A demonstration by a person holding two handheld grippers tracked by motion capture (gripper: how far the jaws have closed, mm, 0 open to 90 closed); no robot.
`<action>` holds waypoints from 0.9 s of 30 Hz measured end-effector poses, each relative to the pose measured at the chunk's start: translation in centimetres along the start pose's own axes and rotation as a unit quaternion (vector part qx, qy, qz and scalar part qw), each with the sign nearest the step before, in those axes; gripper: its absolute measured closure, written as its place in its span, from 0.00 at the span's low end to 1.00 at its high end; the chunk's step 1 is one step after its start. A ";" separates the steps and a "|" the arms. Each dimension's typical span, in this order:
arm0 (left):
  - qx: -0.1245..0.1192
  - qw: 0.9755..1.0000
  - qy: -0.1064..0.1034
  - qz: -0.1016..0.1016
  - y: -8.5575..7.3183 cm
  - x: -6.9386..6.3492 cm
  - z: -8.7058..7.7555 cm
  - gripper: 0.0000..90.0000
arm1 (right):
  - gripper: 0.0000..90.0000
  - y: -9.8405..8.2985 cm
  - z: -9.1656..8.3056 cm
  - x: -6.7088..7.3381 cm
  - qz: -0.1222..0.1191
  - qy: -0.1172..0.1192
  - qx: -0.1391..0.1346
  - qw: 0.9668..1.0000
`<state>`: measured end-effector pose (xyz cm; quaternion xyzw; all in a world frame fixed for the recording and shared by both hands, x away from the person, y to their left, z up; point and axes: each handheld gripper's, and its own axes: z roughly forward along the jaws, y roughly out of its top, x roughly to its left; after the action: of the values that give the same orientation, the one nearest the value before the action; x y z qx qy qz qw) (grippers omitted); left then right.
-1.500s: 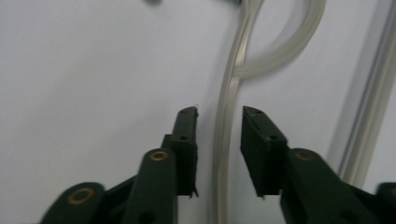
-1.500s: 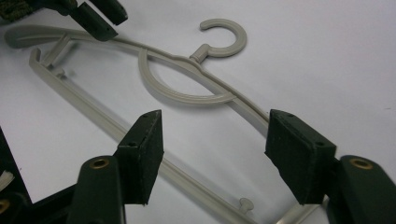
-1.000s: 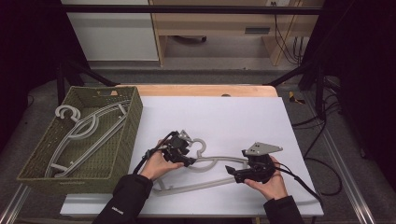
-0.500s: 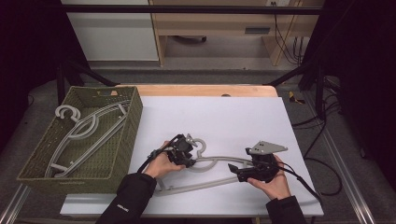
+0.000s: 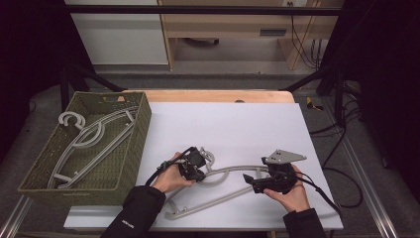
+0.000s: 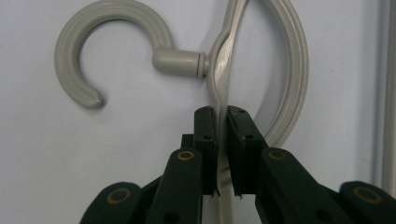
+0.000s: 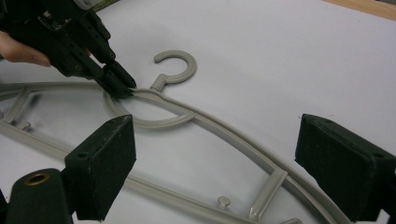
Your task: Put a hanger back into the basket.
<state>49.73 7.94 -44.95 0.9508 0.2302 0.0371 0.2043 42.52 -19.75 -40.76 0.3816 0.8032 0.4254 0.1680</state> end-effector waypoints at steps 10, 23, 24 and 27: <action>-0.005 1.000 -0.006 -0.004 -0.2 -0.3 0.1 0.82 | 0.14 0.0 0.1 0.0 0.001 -0.002 0.004 1.000; 0.013 0.999 0.046 0.003 0.4 -2.0 0.3 0.92 | 0.14 0.1 -0.3 -0.1 0.005 -0.004 -0.003 1.000; 0.010 0.999 0.045 -0.001 0.3 -2.0 0.2 0.92 | 0.14 0.1 -0.3 -0.1 0.004 -0.004 -0.003 1.000; 0.005 0.999 0.047 -0.009 0.0 -2.1 0.0 0.92 | 0.14 0.1 -0.4 -0.2 0.005 -0.004 -0.005 1.000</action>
<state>47.88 7.01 -44.89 0.9470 0.2480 0.0788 0.1885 42.47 -20.05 -40.42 0.3866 0.7986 0.4286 0.1705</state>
